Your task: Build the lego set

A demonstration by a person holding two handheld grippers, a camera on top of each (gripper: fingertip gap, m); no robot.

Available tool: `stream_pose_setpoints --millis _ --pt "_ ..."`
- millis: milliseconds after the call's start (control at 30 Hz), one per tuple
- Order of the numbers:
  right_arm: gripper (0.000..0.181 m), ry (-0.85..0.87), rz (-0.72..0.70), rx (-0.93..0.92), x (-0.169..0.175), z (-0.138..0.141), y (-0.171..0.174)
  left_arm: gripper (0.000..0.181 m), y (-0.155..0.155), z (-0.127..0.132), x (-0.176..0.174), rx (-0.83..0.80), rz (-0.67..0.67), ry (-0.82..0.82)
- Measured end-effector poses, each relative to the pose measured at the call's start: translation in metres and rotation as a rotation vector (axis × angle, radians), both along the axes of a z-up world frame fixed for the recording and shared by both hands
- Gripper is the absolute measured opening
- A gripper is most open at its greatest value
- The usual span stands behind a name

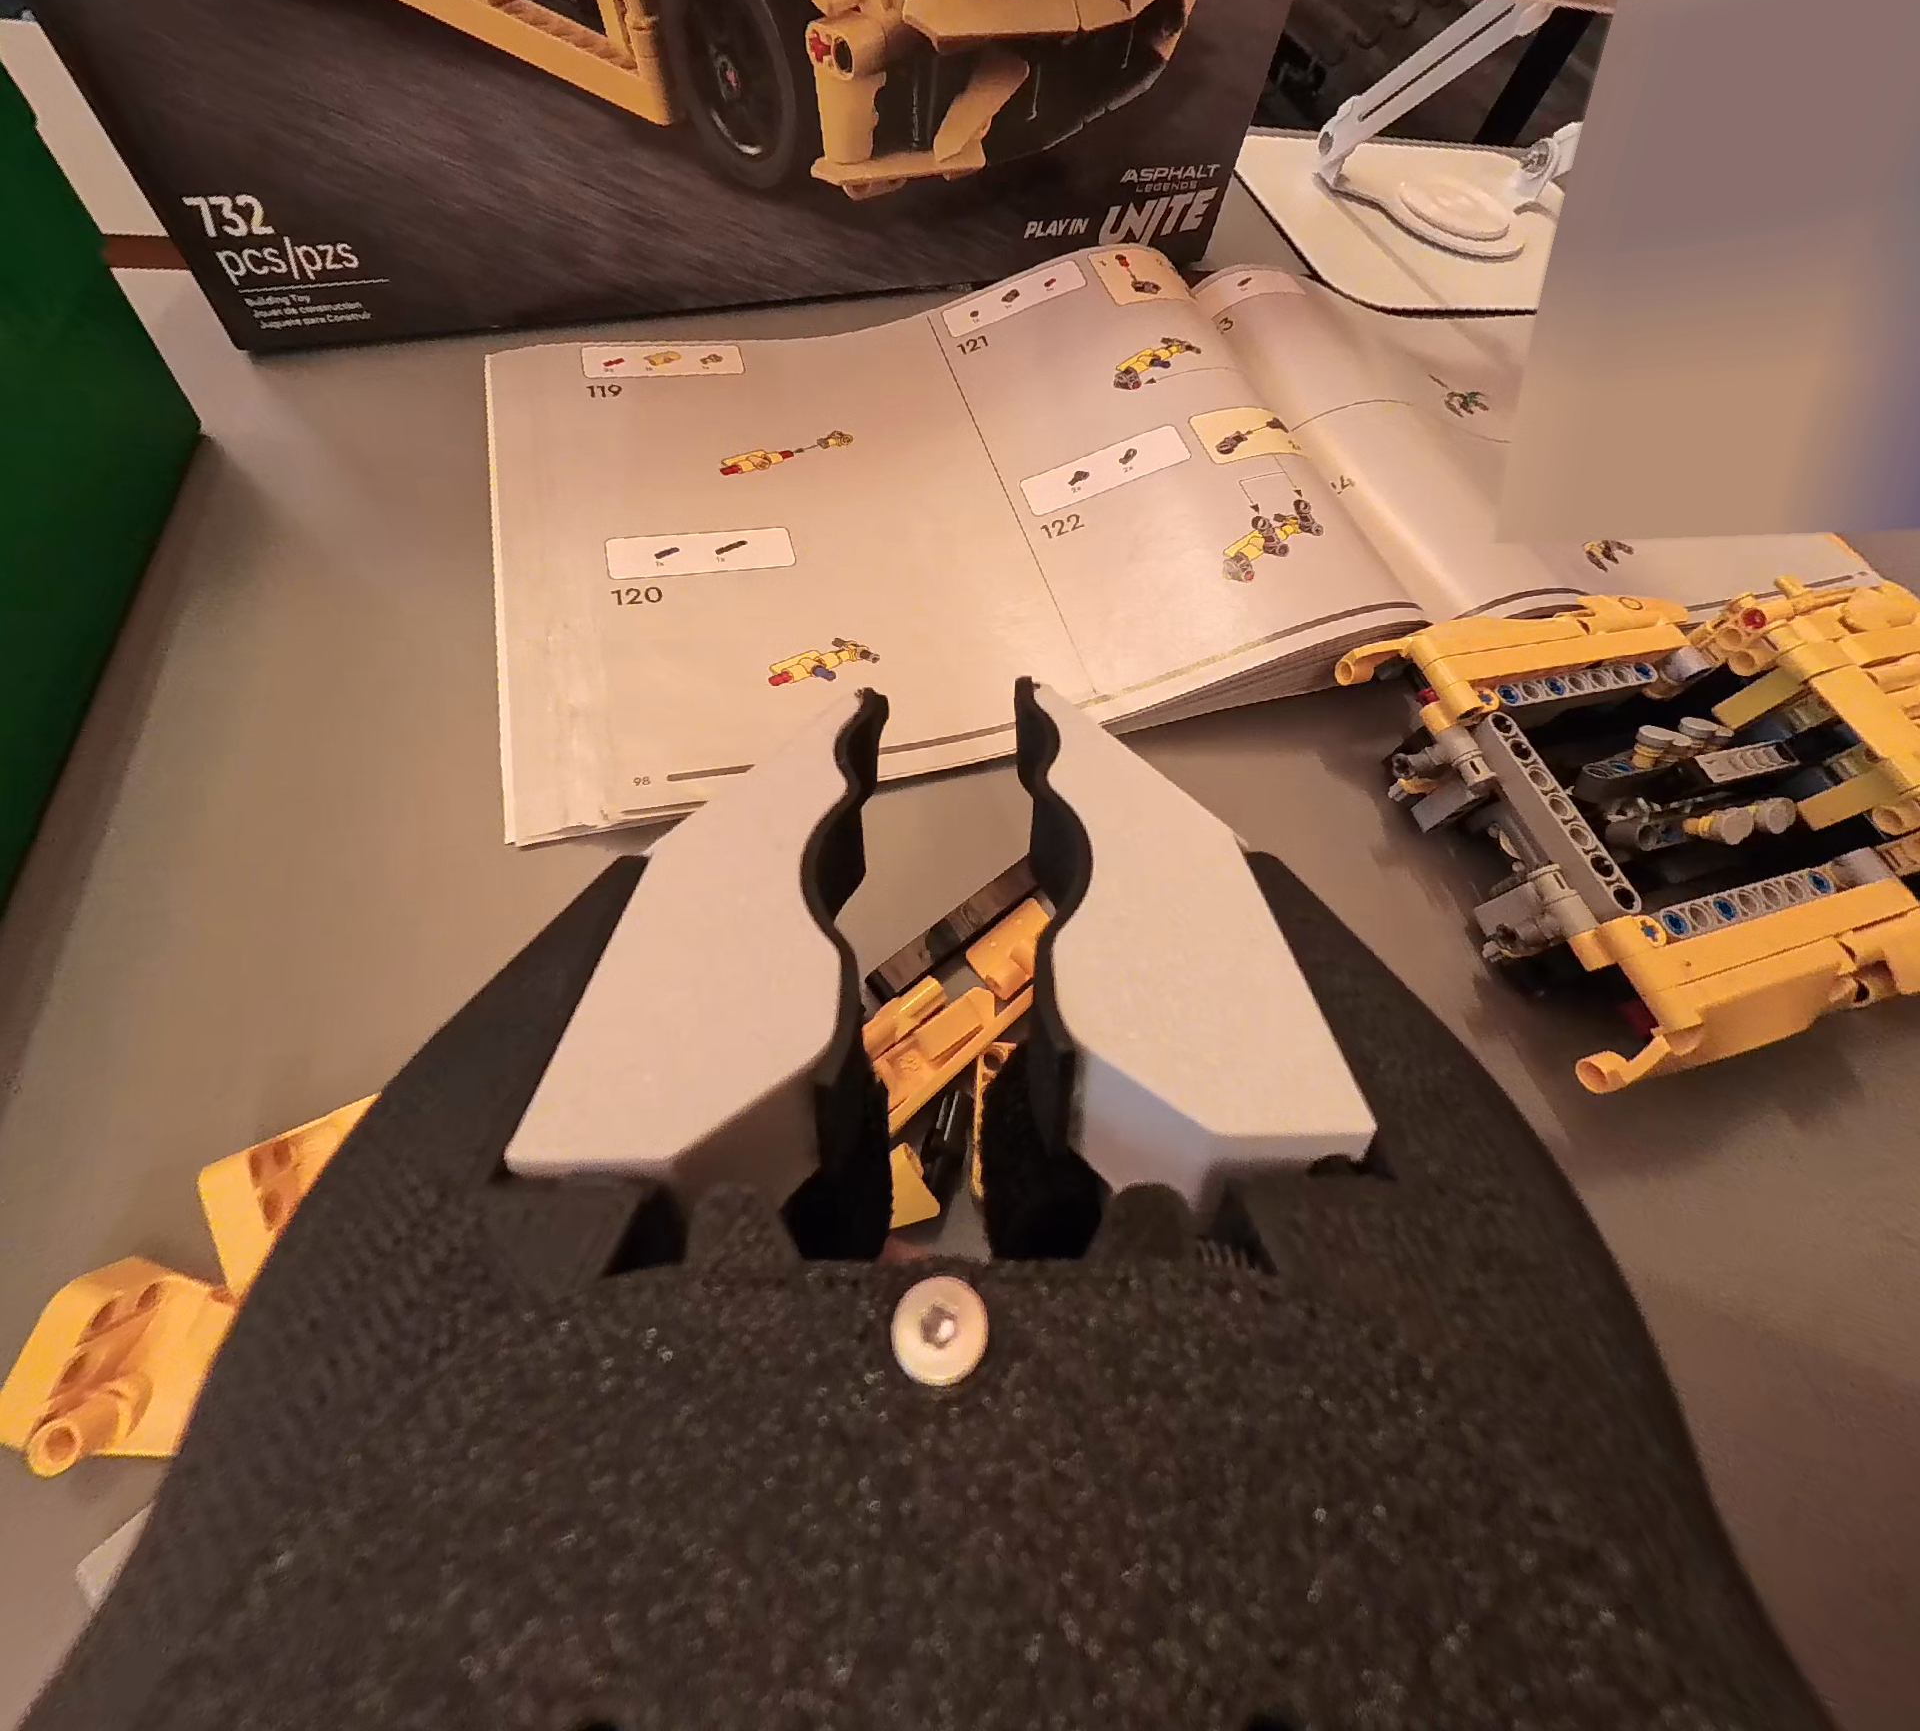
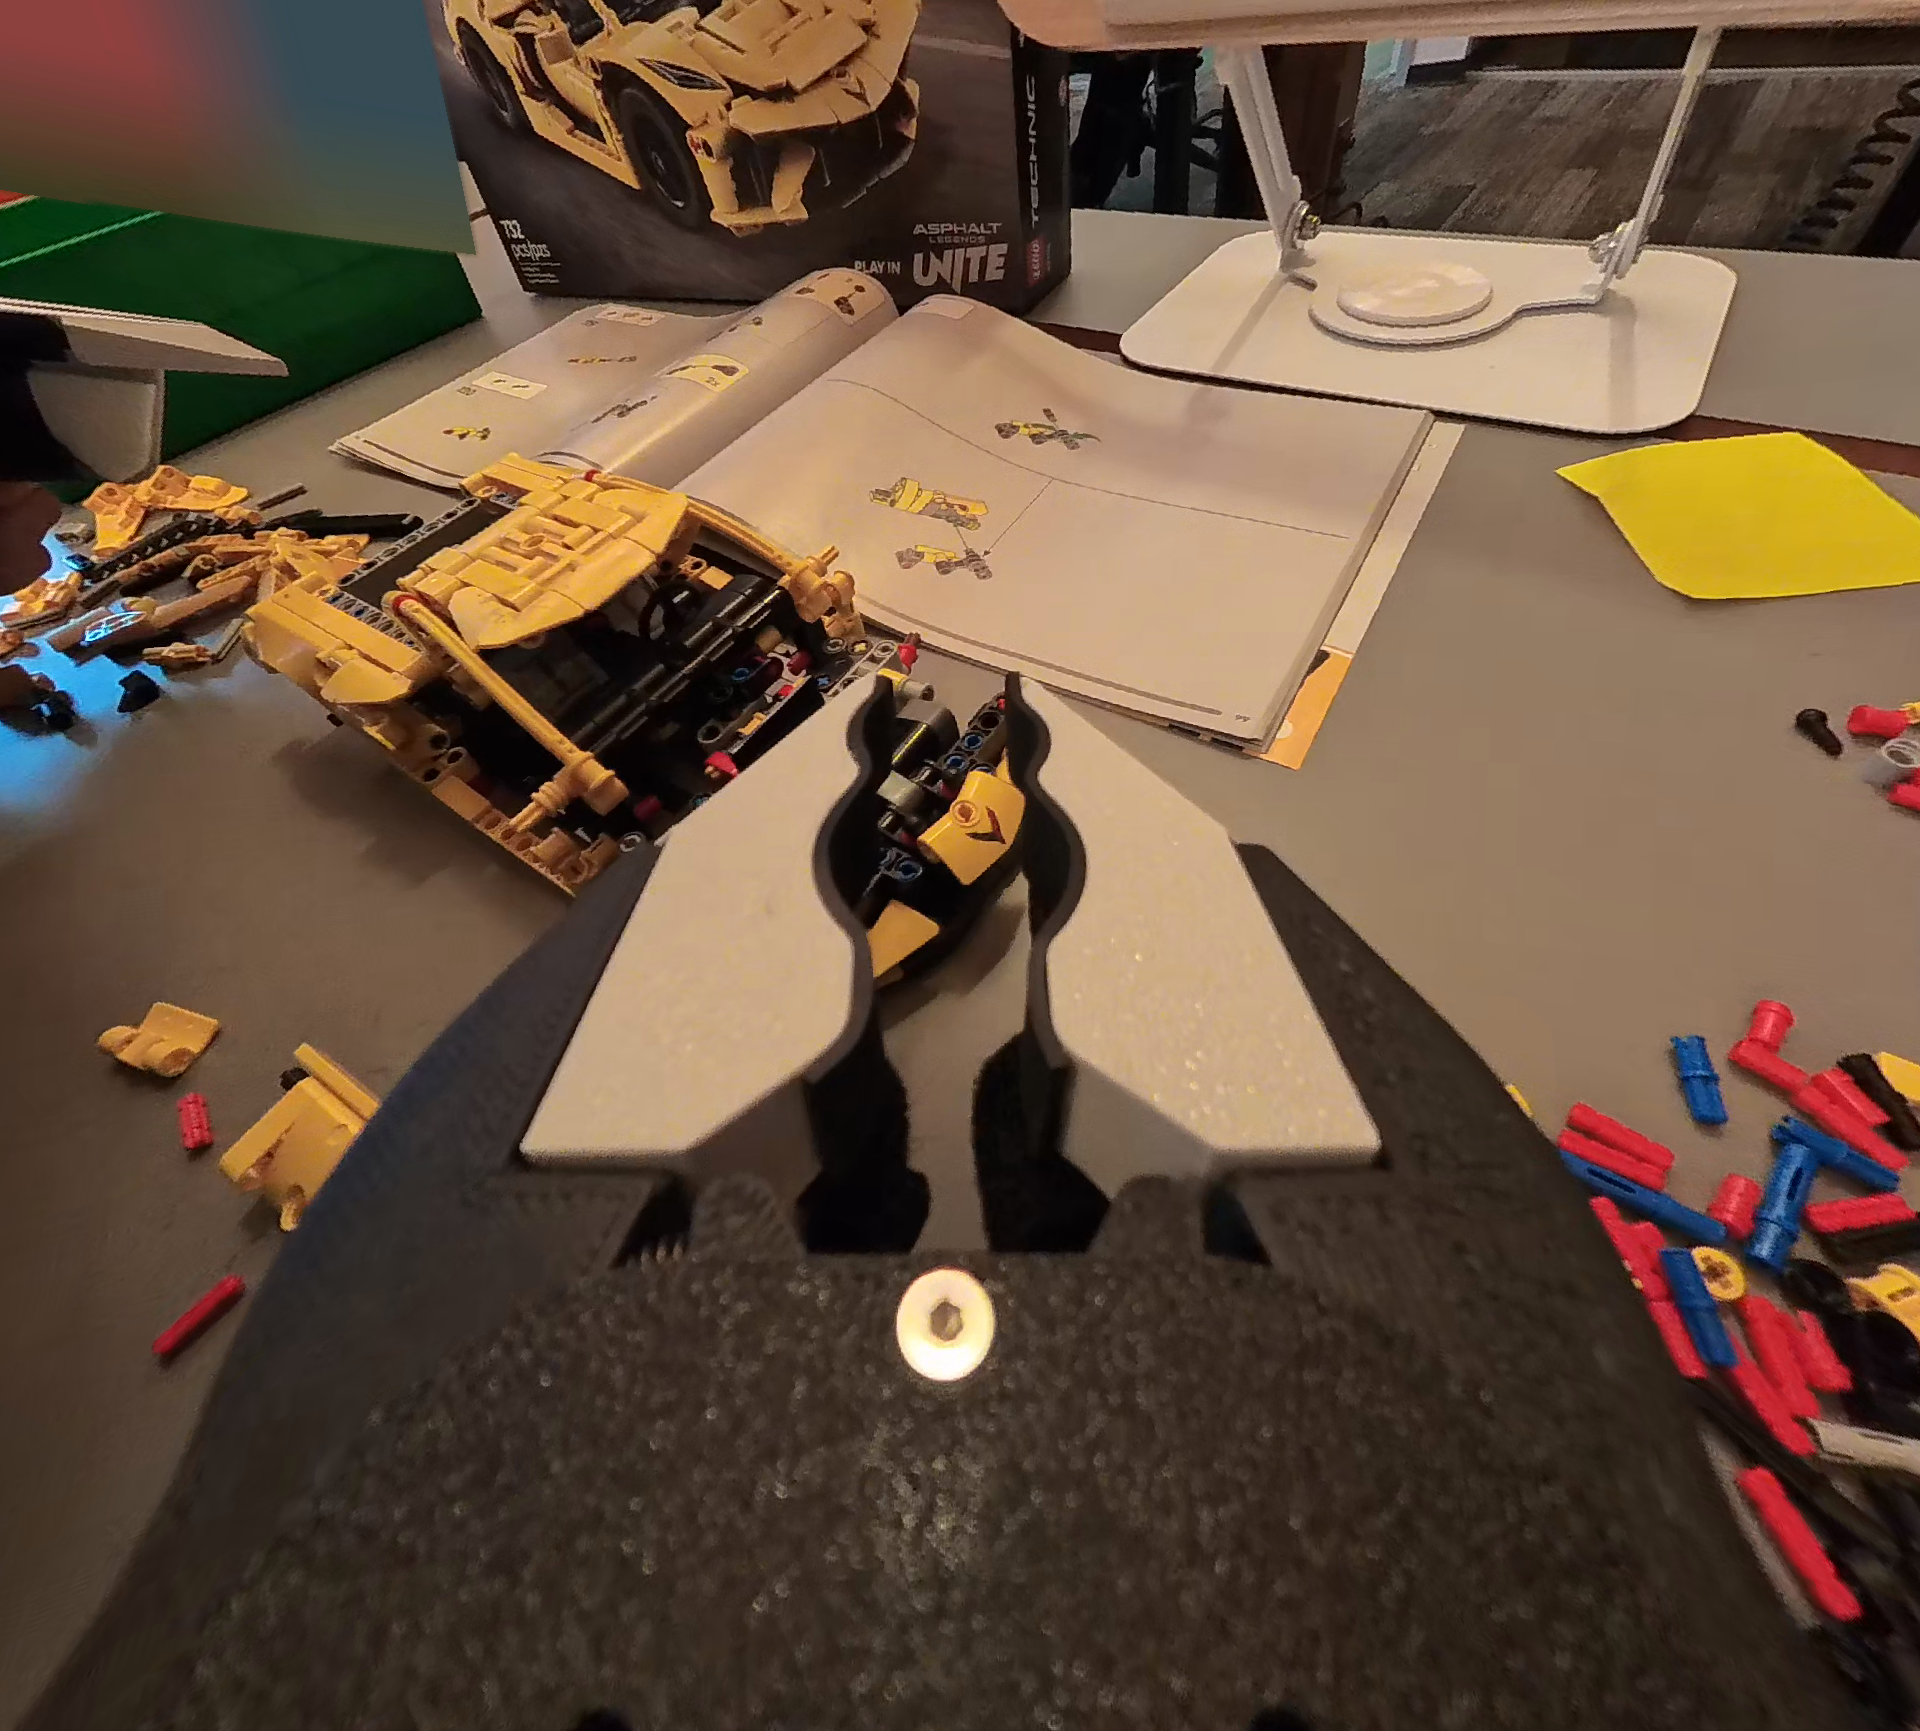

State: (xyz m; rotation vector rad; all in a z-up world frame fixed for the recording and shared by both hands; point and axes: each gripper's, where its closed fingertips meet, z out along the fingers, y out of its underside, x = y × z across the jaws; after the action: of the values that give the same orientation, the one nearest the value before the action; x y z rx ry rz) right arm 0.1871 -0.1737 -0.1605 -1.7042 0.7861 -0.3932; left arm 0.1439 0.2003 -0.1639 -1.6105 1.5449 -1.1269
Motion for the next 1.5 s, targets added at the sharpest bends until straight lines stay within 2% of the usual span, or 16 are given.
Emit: stream_pose_setpoints --millis 133,200,267,367,500,633,733,833,1000,1133,1500 --pt "0.02 0.013 0.014 0.021 -0.002 0.002 0.002 0.026 0.0 -0.001 -0.001 0.001 -0.002 0.002" --pt "0.02 0.035 0.02 0.113 -0.004 0.018 -0.003 0.026 -0.001 0.0 -0.001 0.005 -0.002 -0.002" --pt "0.021 0.028 -0.029 0.127 -0.002 0.033 -0.031 0.026 -0.002 0.0 -0.001 0.009 -0.004 -0.003" --pt "0.019 -0.018 -0.181 -0.029 0.004 0.04 -0.105 0.026 -0.003 0.0 -0.001 0.025 -0.004 -0.003" --pt "0.016 0.074 -0.316 -0.309 0.002 0.003 -0.203 0.025 -0.004 0.001 0.0 0.061 0.004 -0.011" --pt "0.018 0.236 -0.274 -0.381 0.004 -0.044 -0.238 0.024 -0.002 0.002 0.001 0.11 0.017 -0.018" --pt "0.019 0.263 -0.238 -0.4 0.013 -0.061 -0.245 0.024 -0.003 0.002 0.001 0.124 0.019 -0.021" --pt "0.019 0.245 -0.175 -0.383 0.014 -0.059 -0.235 0.024 -0.004 0.004 0.001 0.123 0.016 -0.03" --pt "0.017 0.167 -0.084 -0.46 0.015 -0.055 -0.22 0.024 -0.006 0.003 0.002 0.127 0.009 -0.029" --pt "0.017 0.19 -0.041 -0.412 0.02 -0.053 -0.208 0.024 -0.006 0.003 0.002 0.138 0.008 -0.027" --pt "0.016 0.208 -0.024 -0.45 0.04 -0.057 -0.187 0.024 -0.007 0.002 0.002 0.144 0.005 -0.024"
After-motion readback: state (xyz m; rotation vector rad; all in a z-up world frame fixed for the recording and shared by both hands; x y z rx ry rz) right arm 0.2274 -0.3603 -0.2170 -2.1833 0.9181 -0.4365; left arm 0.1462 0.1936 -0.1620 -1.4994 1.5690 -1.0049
